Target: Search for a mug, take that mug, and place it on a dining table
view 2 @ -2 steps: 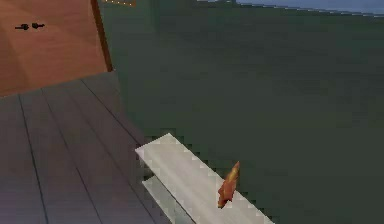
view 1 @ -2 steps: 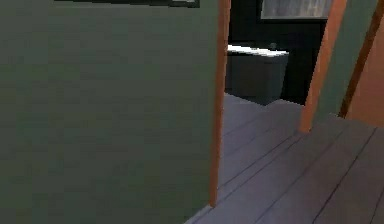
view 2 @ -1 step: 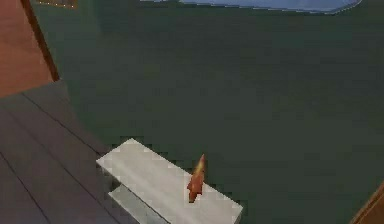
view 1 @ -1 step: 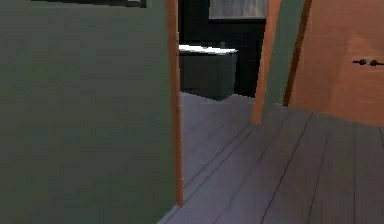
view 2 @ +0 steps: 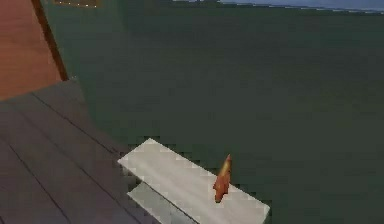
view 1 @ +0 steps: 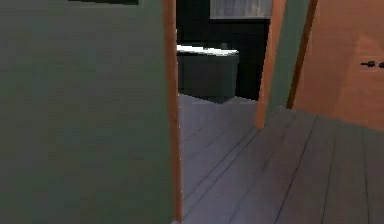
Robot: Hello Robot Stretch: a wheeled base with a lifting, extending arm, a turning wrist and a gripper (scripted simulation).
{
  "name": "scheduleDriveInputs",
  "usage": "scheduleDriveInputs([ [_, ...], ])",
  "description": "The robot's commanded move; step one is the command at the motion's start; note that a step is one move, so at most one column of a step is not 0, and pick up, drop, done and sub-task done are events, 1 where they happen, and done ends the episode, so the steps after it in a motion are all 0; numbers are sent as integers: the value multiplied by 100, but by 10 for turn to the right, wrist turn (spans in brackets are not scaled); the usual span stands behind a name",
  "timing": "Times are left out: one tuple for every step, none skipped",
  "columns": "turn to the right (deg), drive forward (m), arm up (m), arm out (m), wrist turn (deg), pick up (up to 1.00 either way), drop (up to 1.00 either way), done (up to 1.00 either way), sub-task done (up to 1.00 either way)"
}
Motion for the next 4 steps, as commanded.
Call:
scheduleDriveInputs([
  [150,0,0,0,0,0,0,0,0],
  [0,100,0,0,0,0,0,0,0],
  [150,0,0,0,0,0,0,0,0],
  [0,10,0,0,0,0,0,0,0],
])
